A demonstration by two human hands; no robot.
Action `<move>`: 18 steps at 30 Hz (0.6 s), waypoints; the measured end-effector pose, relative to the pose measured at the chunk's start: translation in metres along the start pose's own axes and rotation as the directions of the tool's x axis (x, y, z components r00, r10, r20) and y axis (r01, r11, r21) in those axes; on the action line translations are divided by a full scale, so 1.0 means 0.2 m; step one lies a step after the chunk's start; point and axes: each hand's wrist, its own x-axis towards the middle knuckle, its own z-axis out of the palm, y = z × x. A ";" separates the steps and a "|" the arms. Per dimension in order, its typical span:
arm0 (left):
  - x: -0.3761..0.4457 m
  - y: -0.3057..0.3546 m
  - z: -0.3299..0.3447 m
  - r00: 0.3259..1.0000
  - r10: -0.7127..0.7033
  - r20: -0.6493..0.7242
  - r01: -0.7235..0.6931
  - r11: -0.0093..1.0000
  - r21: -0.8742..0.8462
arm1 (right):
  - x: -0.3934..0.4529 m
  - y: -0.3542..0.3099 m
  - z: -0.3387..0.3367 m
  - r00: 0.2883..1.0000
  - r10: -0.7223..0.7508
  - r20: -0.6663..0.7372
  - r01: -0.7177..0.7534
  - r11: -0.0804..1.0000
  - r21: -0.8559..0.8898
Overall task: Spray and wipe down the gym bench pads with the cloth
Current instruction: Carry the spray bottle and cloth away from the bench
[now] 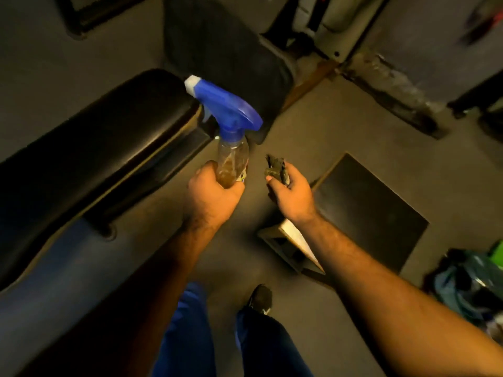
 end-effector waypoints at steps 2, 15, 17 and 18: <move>-0.11 0.14 0.17 0.998 0.014 0.069 -0.016 1.000 0.026 | -0.05 0.08 -0.25 0.998 -0.001 -0.066 0.000 1.000 -0.013; -0.41 0.49 1.14 0.942 0.144 0.303 -0.191 0.973 0.130 | -0.23 0.74 -1.13 0.899 -0.013 -0.437 -0.210 0.864 -0.458; -0.42 0.49 1.24 0.942 0.167 0.292 -0.214 0.967 0.137 | -0.21 0.82 -1.15 0.892 -0.015 -0.452 -0.247 0.821 -0.515; -0.42 0.49 1.29 0.940 0.178 0.292 -0.228 0.962 0.148 | -0.20 0.87 -1.15 0.895 0.002 -0.447 -0.267 0.805 -0.530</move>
